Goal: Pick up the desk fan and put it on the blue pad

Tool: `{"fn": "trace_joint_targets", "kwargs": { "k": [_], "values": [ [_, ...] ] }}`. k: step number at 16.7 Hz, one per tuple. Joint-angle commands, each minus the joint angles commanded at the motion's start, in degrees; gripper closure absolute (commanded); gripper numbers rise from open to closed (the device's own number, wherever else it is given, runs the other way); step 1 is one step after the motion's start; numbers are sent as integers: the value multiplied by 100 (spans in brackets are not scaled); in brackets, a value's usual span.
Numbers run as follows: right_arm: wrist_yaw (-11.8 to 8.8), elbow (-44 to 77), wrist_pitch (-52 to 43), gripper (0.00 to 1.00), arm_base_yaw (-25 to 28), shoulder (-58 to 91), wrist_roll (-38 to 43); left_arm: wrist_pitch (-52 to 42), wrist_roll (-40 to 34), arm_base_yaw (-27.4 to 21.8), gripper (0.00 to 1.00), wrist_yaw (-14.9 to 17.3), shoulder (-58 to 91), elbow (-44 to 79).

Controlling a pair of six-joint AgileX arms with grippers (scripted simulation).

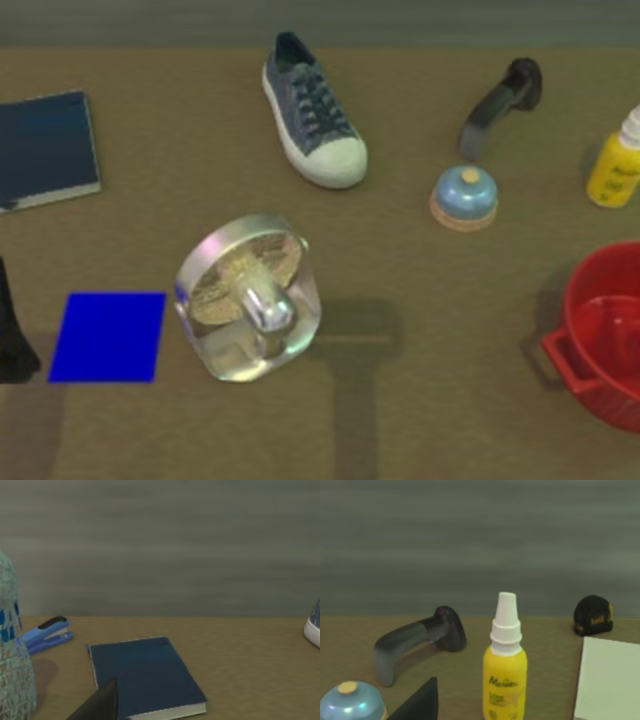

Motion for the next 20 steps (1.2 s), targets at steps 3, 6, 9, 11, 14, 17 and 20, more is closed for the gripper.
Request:
{"fn": "trace_joint_targets", "kwargs": {
  "k": [3,6,9,11,14,17,20],
  "values": [
    [0,0,0,0,0,0,0,-54,19,-22,0,2,57,53],
    [0,0,0,0,0,0,0,-540,180,-206,0,9,594,566],
    [0,0,0,0,0,0,0,-1391,451,-516,0,4,1667,1585],
    [0,0,0,0,0,0,0,-2092,670,-775,0,-1,2626,2479],
    [0,0,0,0,0,0,0,-3262,1036,-1215,0,-5,4294,4028],
    [0,0,0,0,0,0,0,-4481,1416,-1681,0,-6,6090,5669],
    [0,0,0,0,0,0,0,-5652,1780,-2129,0,-4,7842,7272]
  ]
}}
